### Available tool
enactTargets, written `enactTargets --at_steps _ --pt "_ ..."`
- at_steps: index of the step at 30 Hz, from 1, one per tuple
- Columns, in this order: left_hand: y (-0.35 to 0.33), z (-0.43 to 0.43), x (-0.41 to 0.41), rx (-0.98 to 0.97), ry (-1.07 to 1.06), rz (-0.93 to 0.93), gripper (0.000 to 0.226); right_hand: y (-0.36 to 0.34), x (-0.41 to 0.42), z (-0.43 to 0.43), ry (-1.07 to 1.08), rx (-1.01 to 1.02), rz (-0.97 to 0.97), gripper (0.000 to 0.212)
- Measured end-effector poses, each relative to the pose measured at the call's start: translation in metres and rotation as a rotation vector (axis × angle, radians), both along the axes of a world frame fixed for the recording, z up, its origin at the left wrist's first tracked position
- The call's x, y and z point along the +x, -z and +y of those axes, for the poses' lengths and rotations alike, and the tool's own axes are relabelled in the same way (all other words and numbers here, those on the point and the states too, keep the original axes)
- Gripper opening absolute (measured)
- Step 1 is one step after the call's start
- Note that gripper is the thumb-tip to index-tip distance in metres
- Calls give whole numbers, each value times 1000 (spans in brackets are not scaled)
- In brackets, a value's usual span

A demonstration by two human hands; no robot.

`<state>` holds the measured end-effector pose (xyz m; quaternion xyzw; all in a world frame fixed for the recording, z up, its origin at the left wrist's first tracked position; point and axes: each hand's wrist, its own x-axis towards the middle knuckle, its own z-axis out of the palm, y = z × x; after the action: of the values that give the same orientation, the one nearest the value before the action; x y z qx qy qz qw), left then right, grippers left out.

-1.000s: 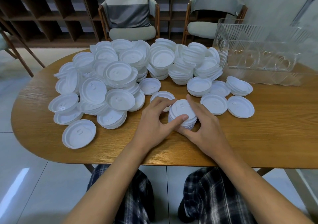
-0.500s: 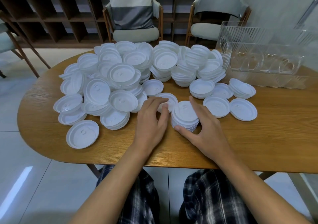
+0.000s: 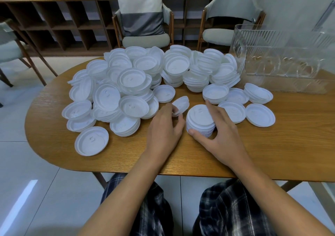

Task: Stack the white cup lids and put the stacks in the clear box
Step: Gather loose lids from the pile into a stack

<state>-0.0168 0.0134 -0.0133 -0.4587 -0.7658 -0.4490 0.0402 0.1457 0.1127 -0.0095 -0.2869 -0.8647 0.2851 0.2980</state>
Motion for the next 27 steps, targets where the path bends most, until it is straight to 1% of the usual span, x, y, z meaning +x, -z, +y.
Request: enactTargets --at_steps 3,5,7,9,12,14,17,21,27 --pt "-7 -4 2 122 96 -118 15 -1 0 -1 4 8 11 95" --pt "-13 -7 3 209 155 -262 20 0 0 -1 3 0 3 95" --pt "-17 -9 3 279 167 -404 25 0 1 -1 0 -16 -2 94" --pt "-18 -9 1 322 192 -516 33 0 0 -1 -7 -34 0 94" --pt "-16 -10 0 342 259 -635 52 -2 -1 1 -24 -44 4 95" --pt "-19 -11 2 354 288 -717 60 -3 -2 2 -32 -55 4 97" --pt "-22 -12 2 397 322 -740 66 -6 -6 7 -60 -58 0 100" --pt "-21 -11 2 396 327 -746 60 -10 -15 14 -94 -56 -3 102" --pt "-15 -8 3 201 201 -567 58 -6 -17 16 -97 -69 43 99"
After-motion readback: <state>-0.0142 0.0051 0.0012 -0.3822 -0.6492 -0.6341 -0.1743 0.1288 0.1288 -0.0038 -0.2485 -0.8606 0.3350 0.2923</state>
